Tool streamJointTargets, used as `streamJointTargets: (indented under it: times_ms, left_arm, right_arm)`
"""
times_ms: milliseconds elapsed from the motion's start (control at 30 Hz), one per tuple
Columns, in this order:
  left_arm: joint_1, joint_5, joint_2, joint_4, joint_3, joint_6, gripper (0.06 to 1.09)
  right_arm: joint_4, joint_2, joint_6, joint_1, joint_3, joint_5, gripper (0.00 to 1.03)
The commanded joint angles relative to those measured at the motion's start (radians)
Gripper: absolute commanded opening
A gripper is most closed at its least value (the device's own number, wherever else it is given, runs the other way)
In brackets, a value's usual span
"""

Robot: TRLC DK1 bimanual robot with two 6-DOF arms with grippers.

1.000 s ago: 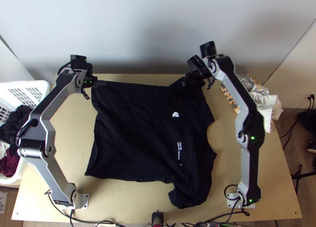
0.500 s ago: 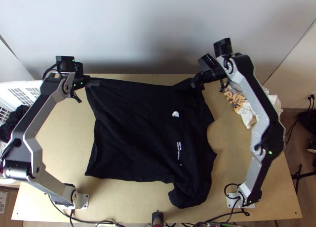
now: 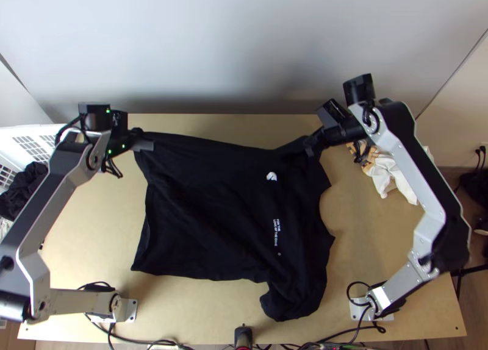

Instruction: Fold the t-shirt

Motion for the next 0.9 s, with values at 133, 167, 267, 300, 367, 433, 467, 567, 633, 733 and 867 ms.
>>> streamJointTargets:
  times_ms: [133,167,267,300,367,433,467,567,633,733,867]
  left_arm:
    - [-0.038,0.013,-0.147,0.016,-0.155,0.023,0.09]
    - [-0.038,0.013,-0.154,0.016,-0.166,0.027,0.09]
    - [-0.036,0.013,-0.183,0.018,-0.192,0.037,0.09]
    - [-0.035,0.013,-0.196,0.018,-0.201,0.045,0.09]
    - [-0.027,0.013,-0.216,0.018,-0.217,0.054,0.09]
    - [-0.007,0.013,-0.222,0.023,-0.224,0.068,0.09]
    - [0.01,0.013,-0.22,0.032,-0.226,0.077,0.09]
    - [0.051,0.013,-0.208,0.066,-0.212,0.105,0.09]
    - [0.066,0.013,-0.188,0.073,-0.191,0.114,0.09]
    - [0.082,0.013,-0.156,0.121,-0.172,0.119,0.09]
    - [0.089,0.011,-0.116,0.204,-0.168,0.103,0.09]
  right_arm:
    - [0.0,-0.146,0.003,0.055,-0.174,-0.031,0.03]
    - [0.0,-0.155,0.003,0.06,-0.183,-0.032,0.03]
    - [-0.003,-0.175,0.005,0.077,-0.212,-0.034,0.03]
    - [-0.008,-0.179,0.005,0.08,-0.221,-0.035,0.03]
    - [-0.014,-0.19,0.006,0.087,-0.234,-0.037,0.03]
    - [-0.015,-0.201,0.009,0.095,-0.244,-0.037,0.03]
    - [-0.015,-0.204,0.009,0.098,-0.249,-0.037,0.03]
    - [-0.021,-0.21,0.009,0.106,-0.258,-0.037,0.03]
    - [-0.023,-0.215,0.009,0.109,-0.263,-0.038,0.03]
    - [-0.023,-0.218,0.009,0.109,-0.267,-0.038,0.03]
    - [-0.021,-0.215,0.005,0.106,-0.272,-0.037,0.03]
